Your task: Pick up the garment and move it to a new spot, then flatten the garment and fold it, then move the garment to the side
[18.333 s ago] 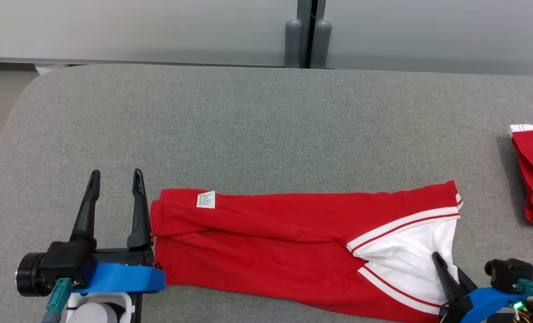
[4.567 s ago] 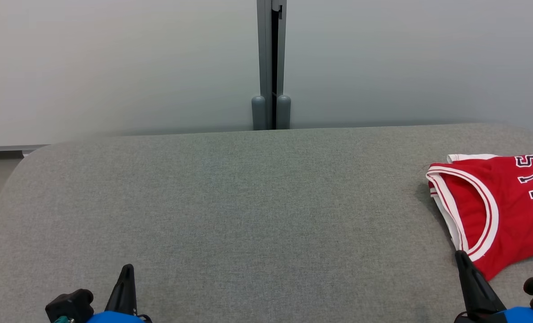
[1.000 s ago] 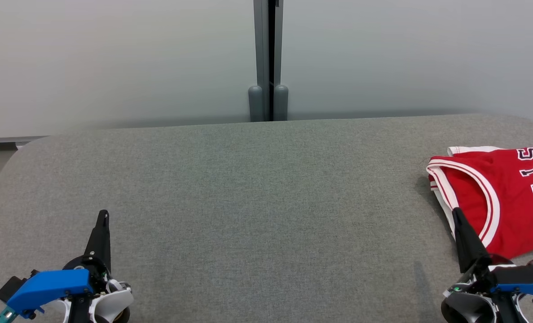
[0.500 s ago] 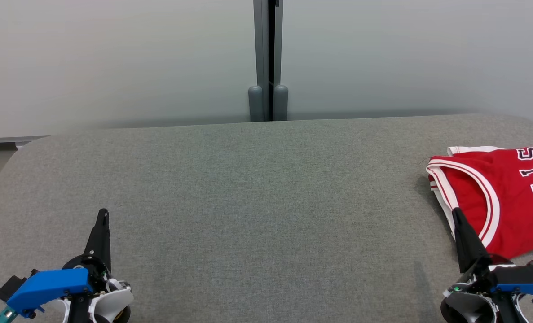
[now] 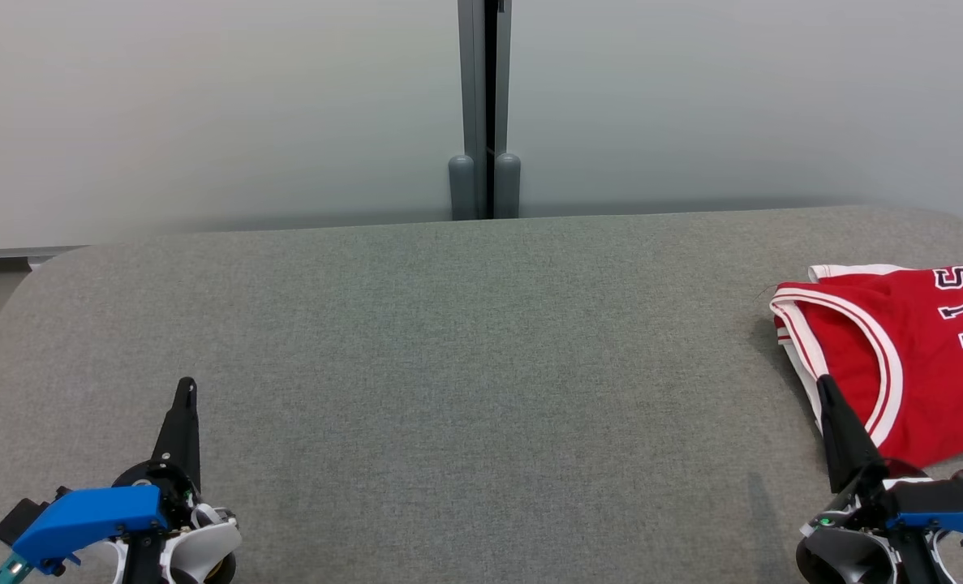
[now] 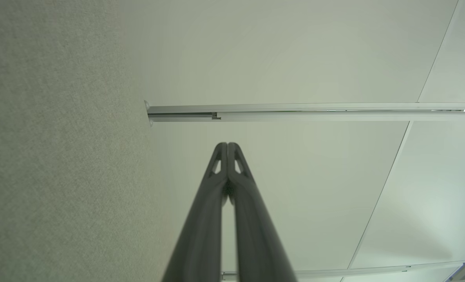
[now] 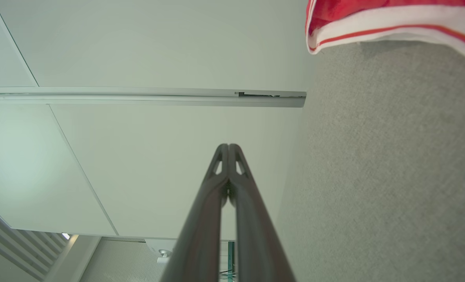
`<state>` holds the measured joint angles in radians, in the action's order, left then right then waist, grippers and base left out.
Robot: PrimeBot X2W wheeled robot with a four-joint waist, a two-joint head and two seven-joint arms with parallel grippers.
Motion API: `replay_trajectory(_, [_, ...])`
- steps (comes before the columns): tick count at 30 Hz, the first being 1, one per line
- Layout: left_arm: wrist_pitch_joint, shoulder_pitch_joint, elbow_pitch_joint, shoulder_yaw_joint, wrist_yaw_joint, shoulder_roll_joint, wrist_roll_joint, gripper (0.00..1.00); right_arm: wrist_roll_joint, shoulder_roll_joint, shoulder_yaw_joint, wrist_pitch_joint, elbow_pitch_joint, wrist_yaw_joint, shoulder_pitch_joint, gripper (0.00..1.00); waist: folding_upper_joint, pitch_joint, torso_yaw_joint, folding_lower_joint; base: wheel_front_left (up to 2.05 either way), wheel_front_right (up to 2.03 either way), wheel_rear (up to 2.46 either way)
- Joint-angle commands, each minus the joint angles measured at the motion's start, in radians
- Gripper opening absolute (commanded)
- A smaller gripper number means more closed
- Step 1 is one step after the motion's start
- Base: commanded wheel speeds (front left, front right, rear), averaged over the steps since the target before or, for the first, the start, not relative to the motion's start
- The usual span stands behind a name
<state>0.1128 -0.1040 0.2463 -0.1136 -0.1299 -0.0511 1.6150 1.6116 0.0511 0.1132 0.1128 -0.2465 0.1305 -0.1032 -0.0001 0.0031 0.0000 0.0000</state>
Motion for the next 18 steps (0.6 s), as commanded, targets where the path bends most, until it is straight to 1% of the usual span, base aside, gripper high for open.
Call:
replay_trajectory(1, [0.002, -0.01, -0.002, -0.003, -0.005, 0.001, -0.001, 0.0, 0.002, -0.002, 0.002, 0.002, -0.002, 0.0, -0.013, 0.0, 0.0001, 0.0, 0.0, 0.0, 0.0, 0.0, 0.0])
replay_trajectory(18, [0.003, -0.01, -0.002, -0.004, -0.005, 0.002, -0.002, 0.0, 0.002, -0.002, 0.002, 0.002, -0.002, 0.0, -0.013, 0.0, 0.0001, 0.0, 0.0, 0.0, 0.0, 0.0, 0.0])
